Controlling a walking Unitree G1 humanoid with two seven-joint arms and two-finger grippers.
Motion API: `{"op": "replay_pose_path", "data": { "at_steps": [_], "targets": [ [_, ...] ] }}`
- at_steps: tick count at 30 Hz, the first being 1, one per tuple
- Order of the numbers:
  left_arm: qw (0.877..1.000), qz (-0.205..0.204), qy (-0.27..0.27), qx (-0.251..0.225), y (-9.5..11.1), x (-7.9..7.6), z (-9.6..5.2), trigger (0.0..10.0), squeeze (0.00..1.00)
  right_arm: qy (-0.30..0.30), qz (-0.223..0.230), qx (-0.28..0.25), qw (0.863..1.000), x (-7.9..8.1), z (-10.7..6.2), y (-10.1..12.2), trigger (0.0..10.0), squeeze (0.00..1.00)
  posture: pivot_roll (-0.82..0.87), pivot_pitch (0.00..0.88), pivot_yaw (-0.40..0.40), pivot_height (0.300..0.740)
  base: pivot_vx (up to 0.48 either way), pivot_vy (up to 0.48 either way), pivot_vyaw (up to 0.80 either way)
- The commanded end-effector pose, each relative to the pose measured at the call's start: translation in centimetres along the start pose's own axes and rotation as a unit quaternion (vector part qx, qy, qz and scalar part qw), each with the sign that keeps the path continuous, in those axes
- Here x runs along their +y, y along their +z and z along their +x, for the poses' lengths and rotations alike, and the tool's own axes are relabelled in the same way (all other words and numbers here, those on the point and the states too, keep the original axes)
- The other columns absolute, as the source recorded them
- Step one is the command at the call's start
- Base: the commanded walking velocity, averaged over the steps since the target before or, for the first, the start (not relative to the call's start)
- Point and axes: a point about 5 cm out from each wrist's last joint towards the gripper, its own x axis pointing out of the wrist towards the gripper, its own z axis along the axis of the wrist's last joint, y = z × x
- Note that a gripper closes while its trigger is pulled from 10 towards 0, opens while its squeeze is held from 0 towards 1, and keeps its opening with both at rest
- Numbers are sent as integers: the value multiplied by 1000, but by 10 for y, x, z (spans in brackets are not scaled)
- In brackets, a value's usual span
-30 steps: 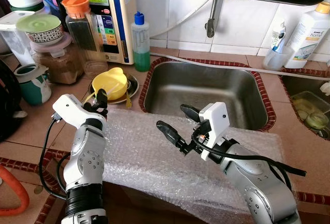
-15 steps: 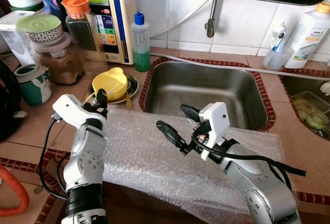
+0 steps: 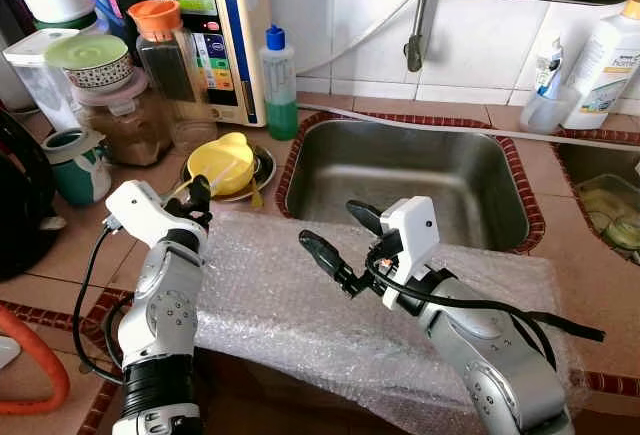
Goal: Kitchen organization
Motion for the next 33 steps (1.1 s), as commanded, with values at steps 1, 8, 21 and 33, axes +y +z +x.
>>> {"op": "replay_pose_path", "data": {
  "at_steps": [1, 8, 21, 33],
  "targets": [
    [1000, 6, -9, -6, 5, -4, 0, 4902, 0, 4, -3, -3, 1000, 2, 0, 2, 10000, 0, 39, 0, 79, 740, 0, 0, 0],
    [1000, -2, -8, -11, 7, -3, 0, 0, 0, 5, -3, 0, 1000, 2, 1, 2, 10000, 0, 39, 0, 79, 740, 0, 0, 0],
    [1000, -8, -7, -21, 10, -4, 0, 0, 0, 5, -4, 0, 1000, 1, 0, 2, 10000, 0, 37, 0, 74, 740, 0, 0, 0],
    [998, -20, -28, -46, 16, -10, -2, 0, 0, 51, 2, -26, 998, 5, -4, 10, 10000, 0, 35, 0, 73, 740, 0, 0, 0]
  ]
}}
